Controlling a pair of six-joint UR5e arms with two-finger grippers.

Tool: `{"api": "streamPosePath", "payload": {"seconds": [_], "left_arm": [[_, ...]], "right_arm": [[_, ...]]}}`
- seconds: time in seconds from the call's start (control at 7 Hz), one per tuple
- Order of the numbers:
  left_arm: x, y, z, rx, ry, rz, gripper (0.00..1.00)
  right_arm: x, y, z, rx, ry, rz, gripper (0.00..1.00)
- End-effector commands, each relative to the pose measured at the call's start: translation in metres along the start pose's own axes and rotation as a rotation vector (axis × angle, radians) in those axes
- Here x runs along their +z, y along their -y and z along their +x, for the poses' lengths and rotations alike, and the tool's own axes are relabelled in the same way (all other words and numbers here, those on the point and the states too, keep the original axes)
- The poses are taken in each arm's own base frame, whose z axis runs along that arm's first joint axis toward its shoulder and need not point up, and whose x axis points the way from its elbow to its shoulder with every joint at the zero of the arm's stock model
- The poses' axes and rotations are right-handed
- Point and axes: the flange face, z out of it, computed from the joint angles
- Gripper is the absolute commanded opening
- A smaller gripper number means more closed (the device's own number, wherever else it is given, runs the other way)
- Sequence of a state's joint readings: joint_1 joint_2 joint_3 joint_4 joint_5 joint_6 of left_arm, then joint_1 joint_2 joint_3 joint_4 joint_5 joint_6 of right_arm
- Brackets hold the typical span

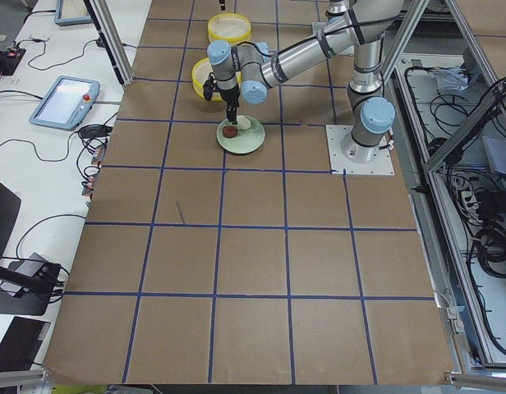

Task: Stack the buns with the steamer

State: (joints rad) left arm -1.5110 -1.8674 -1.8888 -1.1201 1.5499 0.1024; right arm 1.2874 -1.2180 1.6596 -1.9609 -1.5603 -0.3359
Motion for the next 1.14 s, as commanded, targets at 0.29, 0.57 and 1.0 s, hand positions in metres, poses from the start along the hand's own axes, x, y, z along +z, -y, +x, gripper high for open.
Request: {"api": "streamPosePath", "payload": {"seconds": [0.29, 0.57, 1.0], "left_arm": [[0.009, -0.003, 0.006, -0.186, -0.058, -0.021, 0.75], [0.015, -0.006, 0.004, -0.188, -0.049, -0.035, 0.63], [0.027, -0.001, 0.004, -0.186, -0.044, -0.054, 0.62]], "right_arm": [[0.061, -0.029, 0.04, 0.079, 0.014, -0.036, 0.99], [0.069, -0.034, 0.037, 0.079, 0.019, -0.045, 0.93], [0.068, -0.03, 0.039, 0.068, 0.006, -0.016, 0.29]]}}
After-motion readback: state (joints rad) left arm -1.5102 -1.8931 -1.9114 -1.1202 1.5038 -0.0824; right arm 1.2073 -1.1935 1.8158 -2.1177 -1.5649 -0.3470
